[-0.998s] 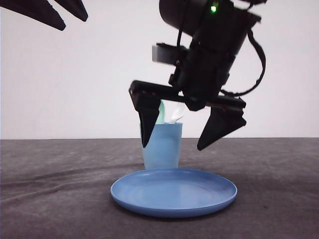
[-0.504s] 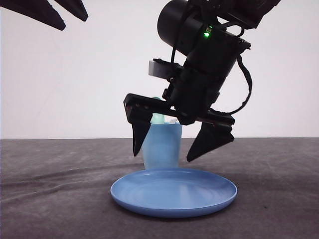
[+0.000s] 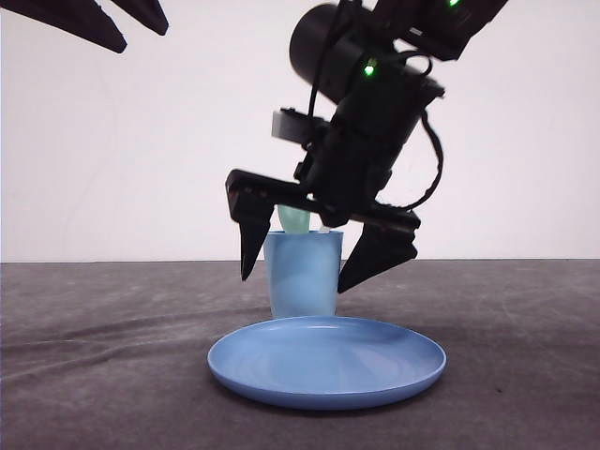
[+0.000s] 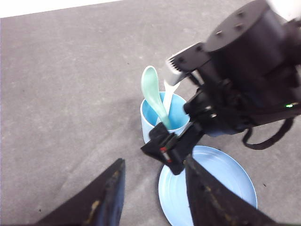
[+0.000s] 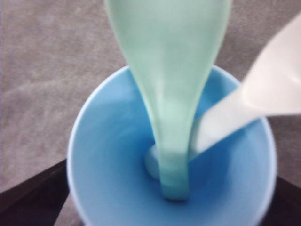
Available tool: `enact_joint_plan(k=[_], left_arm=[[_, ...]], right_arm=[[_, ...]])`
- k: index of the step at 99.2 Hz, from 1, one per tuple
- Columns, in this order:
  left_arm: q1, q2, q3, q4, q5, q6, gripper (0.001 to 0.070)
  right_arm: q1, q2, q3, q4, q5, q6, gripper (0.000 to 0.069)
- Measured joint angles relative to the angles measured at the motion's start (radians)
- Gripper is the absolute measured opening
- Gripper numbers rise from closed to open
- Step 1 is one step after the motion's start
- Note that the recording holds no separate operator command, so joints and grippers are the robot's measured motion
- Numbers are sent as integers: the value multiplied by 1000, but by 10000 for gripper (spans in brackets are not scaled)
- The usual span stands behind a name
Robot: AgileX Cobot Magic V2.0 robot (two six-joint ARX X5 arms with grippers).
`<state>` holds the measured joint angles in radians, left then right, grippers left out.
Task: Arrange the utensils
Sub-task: 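Lift the cup with the right gripper and move it over the plate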
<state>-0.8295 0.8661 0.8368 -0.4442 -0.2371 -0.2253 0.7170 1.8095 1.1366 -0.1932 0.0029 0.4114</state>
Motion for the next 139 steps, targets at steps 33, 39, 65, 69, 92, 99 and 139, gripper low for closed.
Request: enact_joint_plan(k=[33,39,65,69,92,99,139], left_arm=[[0,0,0,0,0,0,233],[0,0,0,0,0,0,233],[0,0,0,0,0,0,233],[0,0,0,0,0,0,233],[0,0,0,0,0,0,233],[0,0,0,0,0,0,233],[0,-1,0,0,0,0,233]], right_arm=[[-12,41,38,-8,26,-19,654],[-12,41,38,-8,27,-22,602],[-14,41,39,-10,27,-49,428],[-14,41,43,-19,27,-55,419],[-13,-7,81,-101,56,-116,417],[-12,-55,101,-134,58,-137,417],[47,-375,118,-385,73,-221,417]])
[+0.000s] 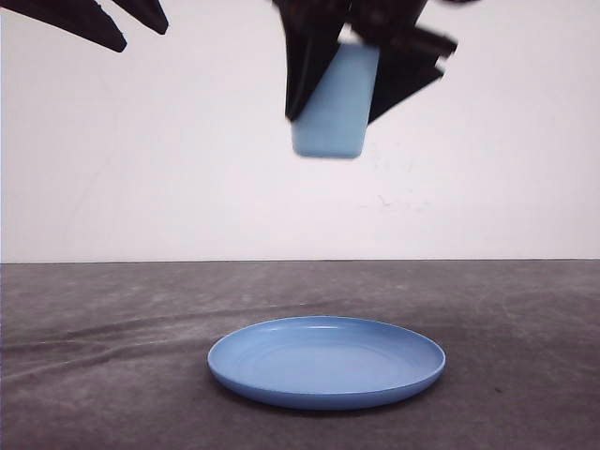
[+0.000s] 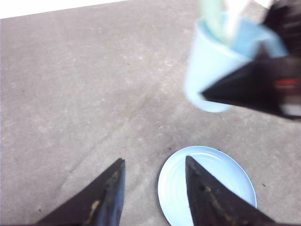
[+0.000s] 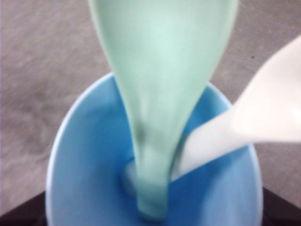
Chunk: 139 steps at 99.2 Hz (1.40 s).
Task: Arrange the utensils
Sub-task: 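Lift the cup with the right gripper and move it over the plate, then lower the cup onto the plate center and open the right gripper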
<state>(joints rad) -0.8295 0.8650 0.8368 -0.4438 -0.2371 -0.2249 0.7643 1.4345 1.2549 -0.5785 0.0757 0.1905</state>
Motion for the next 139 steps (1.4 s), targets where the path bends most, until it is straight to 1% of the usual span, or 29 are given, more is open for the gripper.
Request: enact_joint_plan(k=[20,30,51,69,81,102,123,139], left_arm=[[0,0,0,7,0,0,233],[0,0,0,7,0,0,233],[0,0,0,6,0,0,233],[0,0,0,6,0,0,233],[0,0,0,7,0,0,233],[0,0,0,6,0,0,233],[0,0,0,6,0,0,233],[0,0,0,6,0,0,233]], right_arm=[[23,-31,0,-63,4,-4,417],[45,-30,-27,-42,8,-4,417],[113,-29,-197,64,31,19,417],[165,-27,-367,257,75,69,417],[172,-10,-438,346,83,97,417],[171,55,-446,411,111,110,417],[177,118,-446,424,112,122,417],[183,121,-446,430,129,126,415]])
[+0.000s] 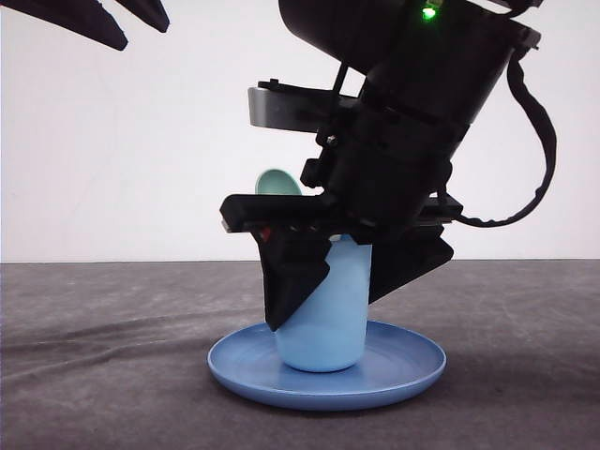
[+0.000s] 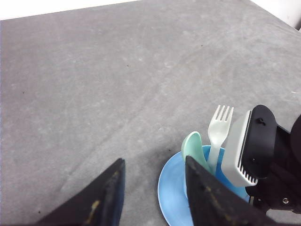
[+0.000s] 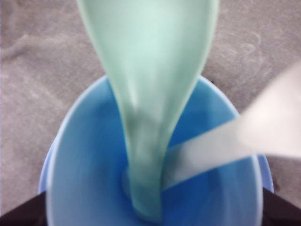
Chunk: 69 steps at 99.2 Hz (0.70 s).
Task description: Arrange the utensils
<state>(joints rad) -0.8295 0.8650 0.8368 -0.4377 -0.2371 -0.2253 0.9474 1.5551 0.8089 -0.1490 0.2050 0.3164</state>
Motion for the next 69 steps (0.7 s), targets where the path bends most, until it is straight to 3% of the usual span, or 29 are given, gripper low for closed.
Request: enact_joint_plan(k=[11,23,30,69], left_arm=[[0,0,0,0,0,0,233],[0,0,0,0,0,0,233],[0,0,0,0,0,0,233],[0,0,0,-2,0,0,233]], right_arm=[[1,0,0,0,1,0,430],[1,0,0,-6,1,3,562],[1,-7,0,-31,0,3,601],[23,-246,33,-311,-23,14,622]])
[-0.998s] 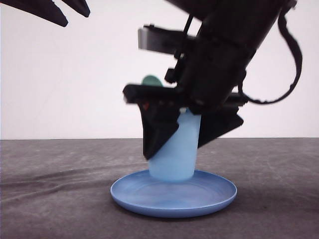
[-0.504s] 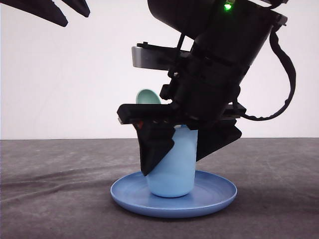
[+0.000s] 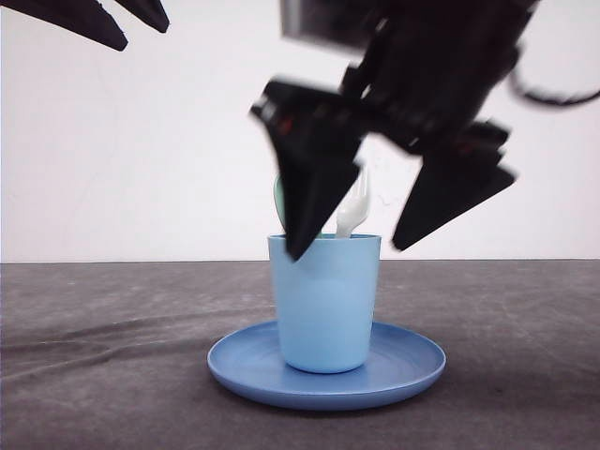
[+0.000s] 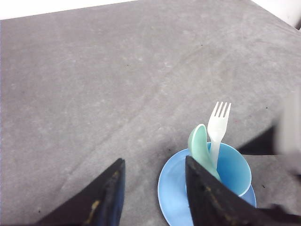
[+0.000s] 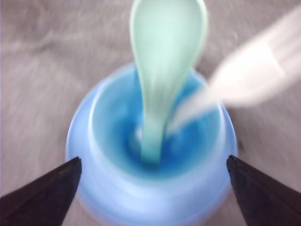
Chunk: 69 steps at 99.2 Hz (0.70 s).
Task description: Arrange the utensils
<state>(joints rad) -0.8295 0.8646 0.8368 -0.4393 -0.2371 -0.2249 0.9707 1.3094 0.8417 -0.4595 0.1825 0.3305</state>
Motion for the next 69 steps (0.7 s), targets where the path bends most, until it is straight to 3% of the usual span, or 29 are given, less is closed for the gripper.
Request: enact_joint_plan(k=[21,47,69], left_arm=[[0,0,0,1,0,0,233],[0,0,0,2,0,-1,233],[0,0,0,2,0,-25,233]], right_arm=[[10,-218,0,-63,28,11,622],[4,-443,1,-26,274,-7,622],[-9,-509,1,3,292,-28,622]])
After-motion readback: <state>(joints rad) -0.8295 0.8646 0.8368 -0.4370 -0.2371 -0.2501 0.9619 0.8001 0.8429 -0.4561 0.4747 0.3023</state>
